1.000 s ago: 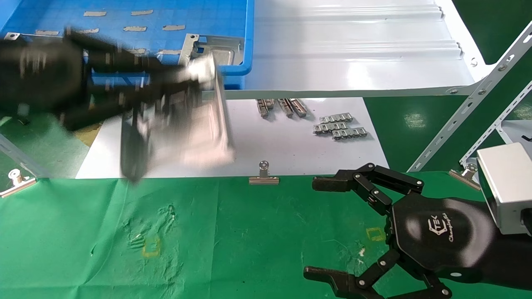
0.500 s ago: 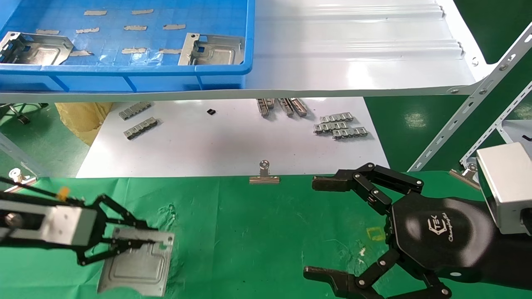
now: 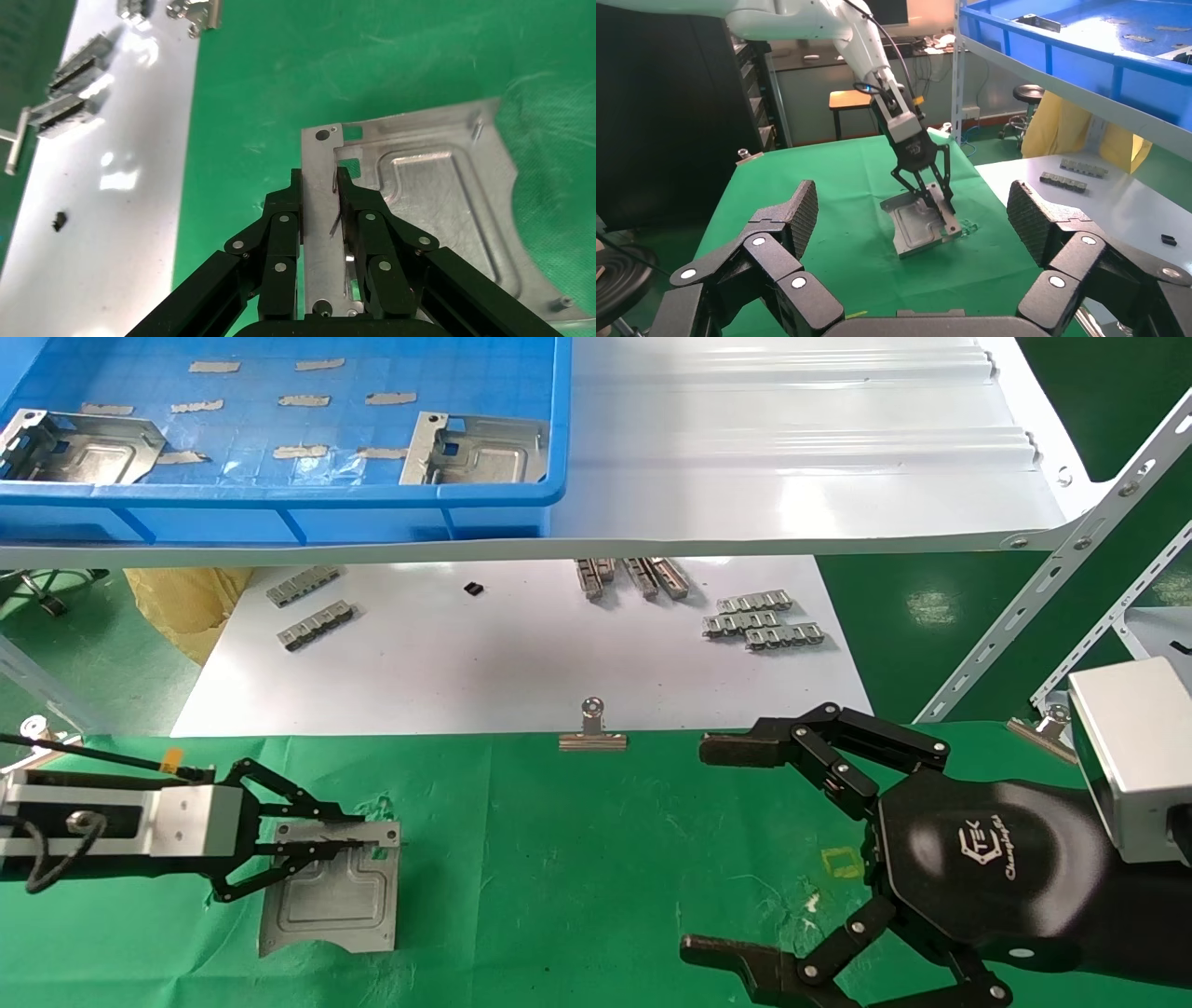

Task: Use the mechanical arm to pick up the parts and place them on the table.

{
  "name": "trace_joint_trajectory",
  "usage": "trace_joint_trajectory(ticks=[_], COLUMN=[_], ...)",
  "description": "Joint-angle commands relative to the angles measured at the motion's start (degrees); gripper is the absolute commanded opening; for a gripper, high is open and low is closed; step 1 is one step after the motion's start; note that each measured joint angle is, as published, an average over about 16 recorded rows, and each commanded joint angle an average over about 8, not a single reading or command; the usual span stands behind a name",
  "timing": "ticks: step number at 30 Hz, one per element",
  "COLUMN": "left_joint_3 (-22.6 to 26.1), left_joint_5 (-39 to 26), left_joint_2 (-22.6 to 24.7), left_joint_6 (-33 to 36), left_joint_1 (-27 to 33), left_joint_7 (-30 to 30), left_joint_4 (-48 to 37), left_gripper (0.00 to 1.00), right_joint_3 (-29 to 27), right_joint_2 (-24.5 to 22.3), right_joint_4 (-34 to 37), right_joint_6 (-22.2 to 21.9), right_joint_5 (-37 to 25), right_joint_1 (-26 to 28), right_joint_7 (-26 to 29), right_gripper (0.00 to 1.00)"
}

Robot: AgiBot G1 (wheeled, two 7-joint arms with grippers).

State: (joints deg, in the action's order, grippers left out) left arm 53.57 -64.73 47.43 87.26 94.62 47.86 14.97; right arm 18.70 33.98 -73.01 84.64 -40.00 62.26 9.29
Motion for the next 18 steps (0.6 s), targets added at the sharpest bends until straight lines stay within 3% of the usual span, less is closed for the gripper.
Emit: trace_joint_trajectory(ticks=[1, 11, 18], left_joint_3=[0.0, 0.2, -0.9], left_joint_5=[-0.2, -0.3, 2.6], left_joint_2=[0.9, 2.6, 1.9], left_joint_6=[-0.6, 1.8, 4.1], left_joint_1=[0.2, 2.2, 0.5], left_joint_7=[1.3, 4.0, 1.8], left_joint_4=[-2.0, -7.1, -8.0], left_gripper=[1.00, 1.00, 1.00], right_joint_3=[0.0, 0.0, 0.0], right_joint_2=[0.0, 0.0, 0.0], right_joint_4=[0.0, 0.0, 0.0], right_joint_6=[0.0, 0.0, 0.0], right_joint_5=[0.0, 0.0, 0.0], right_joint_1=[0.0, 0.0, 0.0], right_joint_7=[0.0, 0.0, 0.0], right_gripper=[1.00, 1.00, 1.00])
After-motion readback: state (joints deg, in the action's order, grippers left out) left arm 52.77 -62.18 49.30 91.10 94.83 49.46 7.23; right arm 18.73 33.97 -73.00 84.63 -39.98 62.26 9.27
